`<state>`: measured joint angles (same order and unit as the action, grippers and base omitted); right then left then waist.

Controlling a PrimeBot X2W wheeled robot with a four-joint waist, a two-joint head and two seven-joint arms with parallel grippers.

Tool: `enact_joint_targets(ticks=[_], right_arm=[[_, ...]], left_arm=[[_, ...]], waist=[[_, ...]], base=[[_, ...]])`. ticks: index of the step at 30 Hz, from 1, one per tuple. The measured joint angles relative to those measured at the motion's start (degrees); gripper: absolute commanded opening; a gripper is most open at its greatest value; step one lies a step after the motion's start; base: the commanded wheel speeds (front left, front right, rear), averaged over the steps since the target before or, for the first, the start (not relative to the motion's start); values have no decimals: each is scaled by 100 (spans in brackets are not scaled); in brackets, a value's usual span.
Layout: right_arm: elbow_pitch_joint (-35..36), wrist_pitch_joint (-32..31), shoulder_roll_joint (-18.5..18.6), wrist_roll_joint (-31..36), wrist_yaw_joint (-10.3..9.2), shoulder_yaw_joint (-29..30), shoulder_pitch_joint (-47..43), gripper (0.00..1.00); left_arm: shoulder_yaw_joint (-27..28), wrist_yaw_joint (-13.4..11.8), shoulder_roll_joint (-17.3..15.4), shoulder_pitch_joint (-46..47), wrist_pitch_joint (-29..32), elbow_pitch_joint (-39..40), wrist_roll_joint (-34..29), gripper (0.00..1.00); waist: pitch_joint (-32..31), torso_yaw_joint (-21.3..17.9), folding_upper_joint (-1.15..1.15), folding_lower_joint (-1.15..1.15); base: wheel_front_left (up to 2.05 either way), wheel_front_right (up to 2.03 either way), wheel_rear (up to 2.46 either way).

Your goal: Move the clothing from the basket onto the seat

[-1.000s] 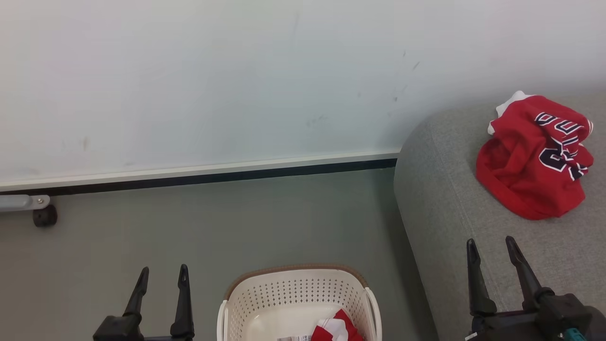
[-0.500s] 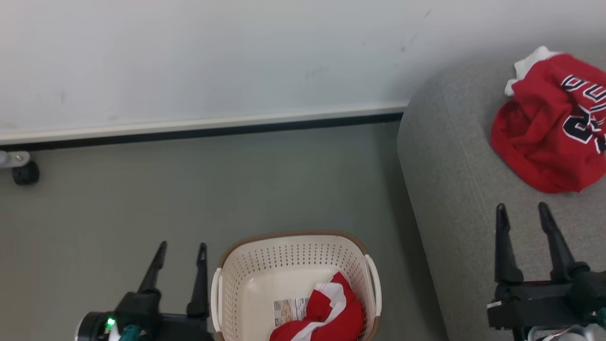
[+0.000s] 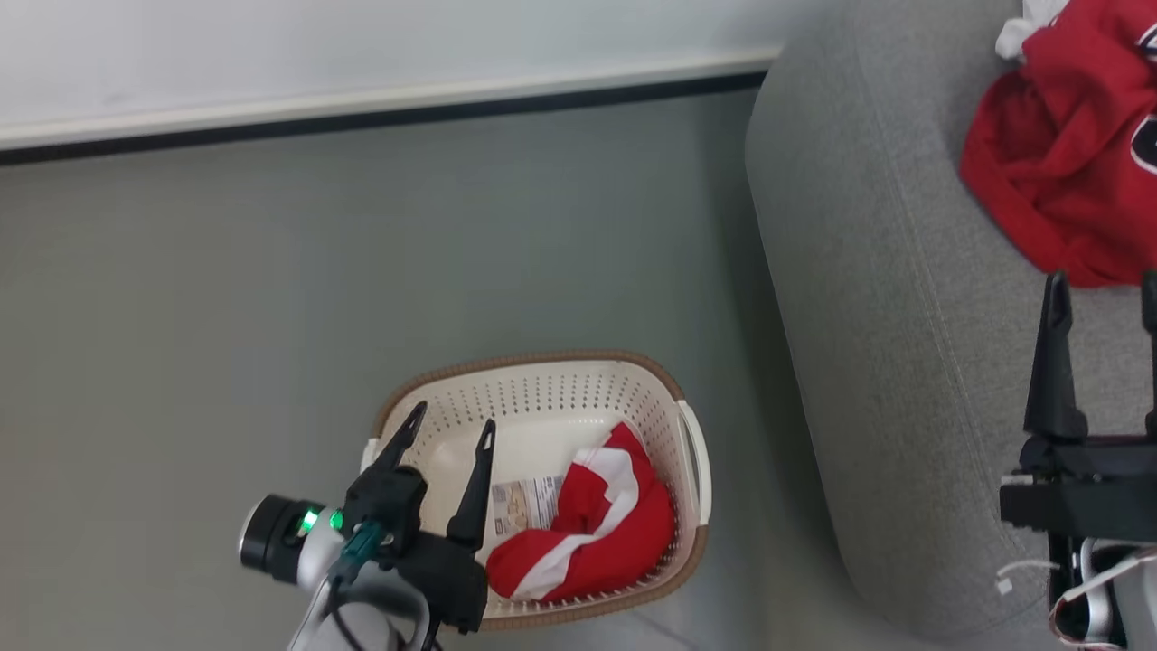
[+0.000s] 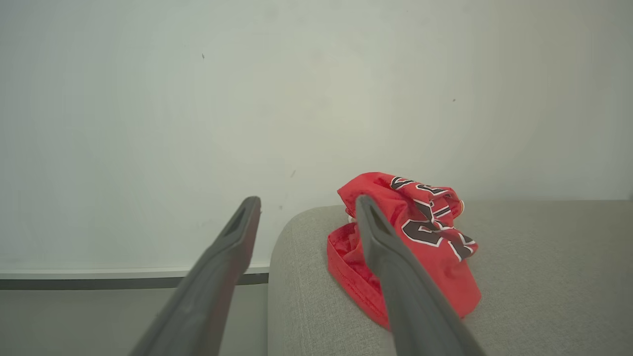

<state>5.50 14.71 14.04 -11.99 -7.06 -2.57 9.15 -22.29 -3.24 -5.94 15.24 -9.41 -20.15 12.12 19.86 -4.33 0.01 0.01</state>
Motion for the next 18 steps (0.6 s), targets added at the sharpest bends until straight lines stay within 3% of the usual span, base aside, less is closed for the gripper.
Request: enact_joint_targets(ticks=[18], right_arm=[[501,1,66,122,0,77,1150,100]], left_arm=[[-869,349,257,1343,537,-1501,-468,100]], waist=[[1536,-379,1,0]], base=[[0,0,0]])
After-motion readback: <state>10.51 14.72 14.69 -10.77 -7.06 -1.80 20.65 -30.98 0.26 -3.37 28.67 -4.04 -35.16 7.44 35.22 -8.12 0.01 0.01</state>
